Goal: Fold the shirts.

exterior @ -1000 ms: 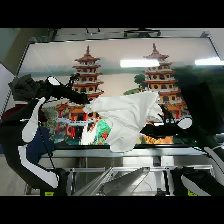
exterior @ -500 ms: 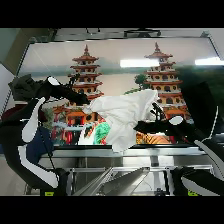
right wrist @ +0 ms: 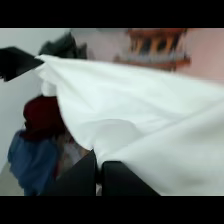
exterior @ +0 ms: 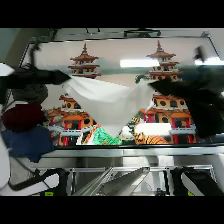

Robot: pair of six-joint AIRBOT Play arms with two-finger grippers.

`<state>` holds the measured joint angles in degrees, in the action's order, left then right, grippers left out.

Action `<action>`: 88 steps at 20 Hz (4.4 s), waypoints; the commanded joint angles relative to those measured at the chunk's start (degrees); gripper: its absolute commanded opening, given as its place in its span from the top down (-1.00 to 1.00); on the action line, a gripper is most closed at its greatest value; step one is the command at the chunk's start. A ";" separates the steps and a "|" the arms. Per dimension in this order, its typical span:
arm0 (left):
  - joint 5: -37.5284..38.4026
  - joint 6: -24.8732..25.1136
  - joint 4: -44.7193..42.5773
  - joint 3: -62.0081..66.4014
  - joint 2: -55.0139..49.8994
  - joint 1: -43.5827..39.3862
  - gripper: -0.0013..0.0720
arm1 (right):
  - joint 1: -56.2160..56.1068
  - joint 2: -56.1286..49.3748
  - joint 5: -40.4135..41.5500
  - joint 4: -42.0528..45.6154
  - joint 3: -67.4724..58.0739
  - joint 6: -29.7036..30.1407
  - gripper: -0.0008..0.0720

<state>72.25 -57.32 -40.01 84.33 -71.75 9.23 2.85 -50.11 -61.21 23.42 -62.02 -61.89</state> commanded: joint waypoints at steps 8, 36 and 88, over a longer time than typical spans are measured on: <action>1.99 -3.02 2.69 29.38 26.67 14.88 0.88 | 11.63 11.50 -3.54 0.42 -33.44 -0.22 0.92; 10.69 -12.39 -11.32 26.88 -35.21 4.87 0.03 | 12.85 -38.75 -8.26 21.20 -24.92 -3.04 -0.10; -11.52 -6.40 -12.26 -47.30 -5.92 3.67 0.02 | 30.25 -33.24 -4.11 8.26 29.88 11.17 -0.49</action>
<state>61.54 -63.16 -51.62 37.19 -76.38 15.31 33.56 -82.72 -66.74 31.20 -32.18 -51.33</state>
